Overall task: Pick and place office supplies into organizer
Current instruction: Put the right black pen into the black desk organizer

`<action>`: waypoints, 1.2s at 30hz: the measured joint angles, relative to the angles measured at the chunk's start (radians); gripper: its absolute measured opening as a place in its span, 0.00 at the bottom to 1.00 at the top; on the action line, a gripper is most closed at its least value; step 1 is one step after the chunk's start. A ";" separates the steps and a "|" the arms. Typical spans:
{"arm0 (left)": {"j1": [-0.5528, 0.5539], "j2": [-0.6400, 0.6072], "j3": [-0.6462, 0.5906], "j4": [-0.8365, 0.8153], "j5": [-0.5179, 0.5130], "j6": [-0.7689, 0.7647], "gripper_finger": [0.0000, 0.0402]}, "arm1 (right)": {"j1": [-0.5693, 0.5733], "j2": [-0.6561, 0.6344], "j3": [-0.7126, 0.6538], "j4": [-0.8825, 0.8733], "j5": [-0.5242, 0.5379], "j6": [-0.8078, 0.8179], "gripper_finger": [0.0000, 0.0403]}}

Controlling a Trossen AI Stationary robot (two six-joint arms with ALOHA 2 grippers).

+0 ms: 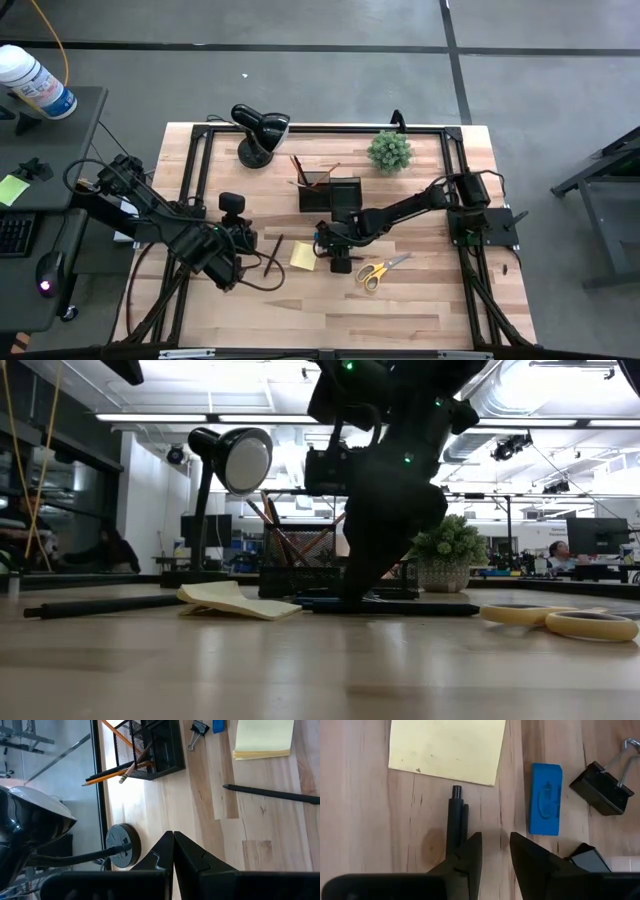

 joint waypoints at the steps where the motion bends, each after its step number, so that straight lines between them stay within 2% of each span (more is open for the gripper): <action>1: 0.001 0.000 0.000 0.000 0.000 0.000 0.00 | 0.000 0.000 0.000 0.000 0.001 0.007 0.24; 19: 0.002 0.001 0.000 0.000 -0.016 0.002 0.00 | 0.026 -0.004 0.000 0.035 -0.054 0.056 0.24; 33: 0.002 0.001 0.000 0.000 -0.039 0.002 0.00 | 0.058 -0.006 0.000 0.038 -0.058 0.064 0.24; 36: 0.002 0.001 0.000 0.000 -0.039 0.001 0.00 | 0.058 -0.006 0.000 0.044 -0.088 0.071 0.24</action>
